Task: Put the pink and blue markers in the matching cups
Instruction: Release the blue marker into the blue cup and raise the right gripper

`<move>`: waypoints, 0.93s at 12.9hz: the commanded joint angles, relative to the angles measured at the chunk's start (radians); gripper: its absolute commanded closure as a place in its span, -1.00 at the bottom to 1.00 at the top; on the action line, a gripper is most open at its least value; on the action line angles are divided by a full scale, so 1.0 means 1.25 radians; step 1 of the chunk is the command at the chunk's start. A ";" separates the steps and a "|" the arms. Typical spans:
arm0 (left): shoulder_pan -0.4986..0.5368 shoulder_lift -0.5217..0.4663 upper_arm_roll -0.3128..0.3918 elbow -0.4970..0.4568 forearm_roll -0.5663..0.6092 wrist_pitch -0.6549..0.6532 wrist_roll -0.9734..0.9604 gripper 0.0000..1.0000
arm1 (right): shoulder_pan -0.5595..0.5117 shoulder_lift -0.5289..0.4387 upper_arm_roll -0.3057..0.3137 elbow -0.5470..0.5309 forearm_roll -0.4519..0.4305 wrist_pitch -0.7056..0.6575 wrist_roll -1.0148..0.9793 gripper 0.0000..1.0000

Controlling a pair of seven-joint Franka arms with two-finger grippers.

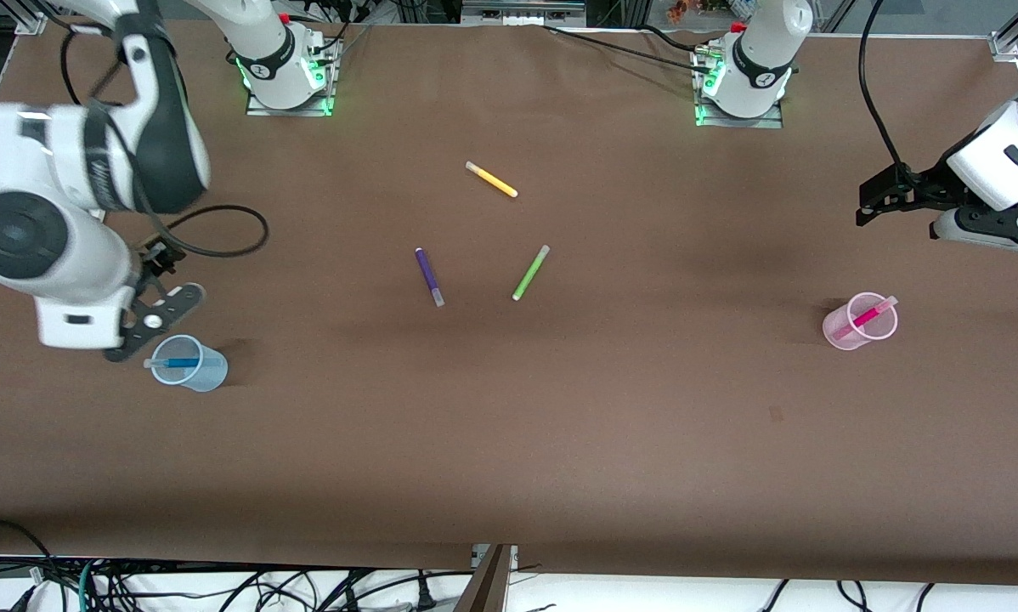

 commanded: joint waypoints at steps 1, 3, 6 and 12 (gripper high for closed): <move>0.007 -0.018 0.001 -0.014 -0.009 0.001 0.019 -1.00 | -0.035 -0.129 0.048 -0.115 0.037 0.007 0.173 -1.00; 0.018 -0.018 0.001 -0.014 -0.011 0.001 0.020 -1.00 | -0.126 -0.204 0.126 -0.170 0.118 0.004 0.285 -1.00; 0.019 -0.018 0.002 -0.012 -0.012 -0.005 0.049 -1.00 | -0.167 -0.284 0.128 -0.203 0.162 -0.010 0.468 -1.00; 0.025 -0.018 0.001 -0.011 -0.012 -0.009 0.058 -1.00 | -0.187 -0.336 0.114 -0.189 0.163 -0.080 0.468 -1.00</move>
